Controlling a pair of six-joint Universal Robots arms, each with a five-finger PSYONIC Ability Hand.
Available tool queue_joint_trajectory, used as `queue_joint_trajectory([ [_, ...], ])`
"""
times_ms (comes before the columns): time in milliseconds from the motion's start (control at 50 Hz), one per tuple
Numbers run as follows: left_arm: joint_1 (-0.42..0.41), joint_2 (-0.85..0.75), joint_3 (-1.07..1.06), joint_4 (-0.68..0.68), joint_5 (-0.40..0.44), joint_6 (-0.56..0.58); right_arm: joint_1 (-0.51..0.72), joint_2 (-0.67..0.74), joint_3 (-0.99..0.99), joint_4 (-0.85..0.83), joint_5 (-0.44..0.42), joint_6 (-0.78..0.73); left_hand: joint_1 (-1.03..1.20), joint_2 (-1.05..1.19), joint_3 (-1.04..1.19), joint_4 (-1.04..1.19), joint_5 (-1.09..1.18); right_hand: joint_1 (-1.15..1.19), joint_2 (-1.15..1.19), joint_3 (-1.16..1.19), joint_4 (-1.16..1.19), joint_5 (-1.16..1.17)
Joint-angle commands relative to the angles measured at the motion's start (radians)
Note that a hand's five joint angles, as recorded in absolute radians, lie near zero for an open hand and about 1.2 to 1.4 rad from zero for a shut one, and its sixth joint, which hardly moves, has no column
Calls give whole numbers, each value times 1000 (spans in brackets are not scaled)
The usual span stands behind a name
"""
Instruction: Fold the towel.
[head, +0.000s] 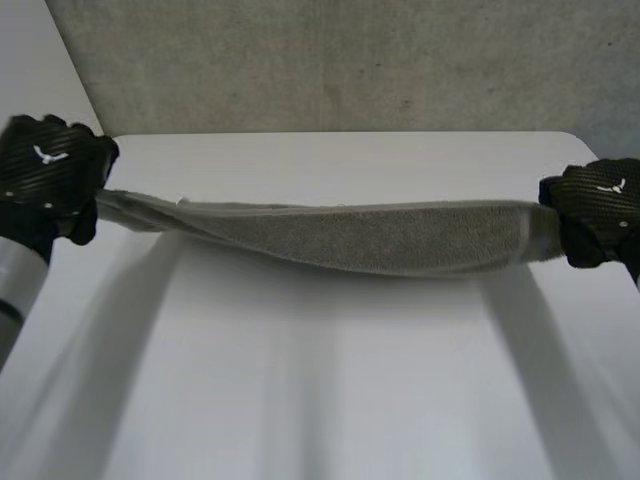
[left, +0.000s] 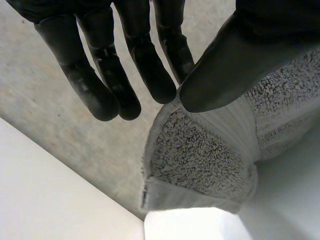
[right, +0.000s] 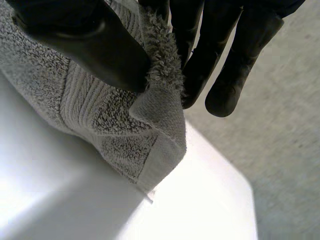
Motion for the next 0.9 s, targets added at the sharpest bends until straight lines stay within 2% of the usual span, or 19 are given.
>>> queue_joint_trajectory([
  [20,-2,95,-35,-173,3,47,-110,-16,-54,265,-123,-116,-47,-125,-149,-126,-262,63,85,99,49,54],
  [80,0,95,-63,-196,5,99,-127,-16,-85,349,-180,-169,-47,-125,-149,-126,-262,63,85,99,49,54],
  [160,0,77,-89,-186,5,142,-130,-4,-117,390,-207,-197,-47,-125,-149,-126,-262,63,85,99,49,54],
  [380,-18,-225,-17,17,5,162,-102,269,-247,354,-197,-194,-47,-125,-149,-126,-262,63,85,99,49,54],
  [420,-31,-329,49,75,3,162,-70,355,-310,319,-165,-177,-47,-125,-149,-126,-262,63,85,99,49,54],
  [480,-35,-385,94,95,-2,159,-46,397,-344,295,-141,-160,-47,-125,-149,-126,-262,63,85,99,49,54],
  [580,-72,-618,299,110,-9,148,29,551,-453,174,-7,-119,-47,-125,-149,-126,-262,63,85,99,49,54],
  [640,-81,-672,348,110,-9,150,37,584,-470,135,17,-116,-47,-125,-149,-126,-262,63,85,99,49,54],
  [740,-95,-848,535,110,-17,150,74,680,-496,-47,62,-111,-47,-125,-149,-126,-262,63,85,99,49,54],
  [860,-117,-943,654,112,-21,150,89,728,-502,-175,116,-104,-47,-125,-149,-126,-262,63,85,99,49,54],
  [900,-127,-994,724,107,-57,150,94,754,-508,-228,145,-99,-47,-125,-149,-126,-262,63,85,99,49,54],
])
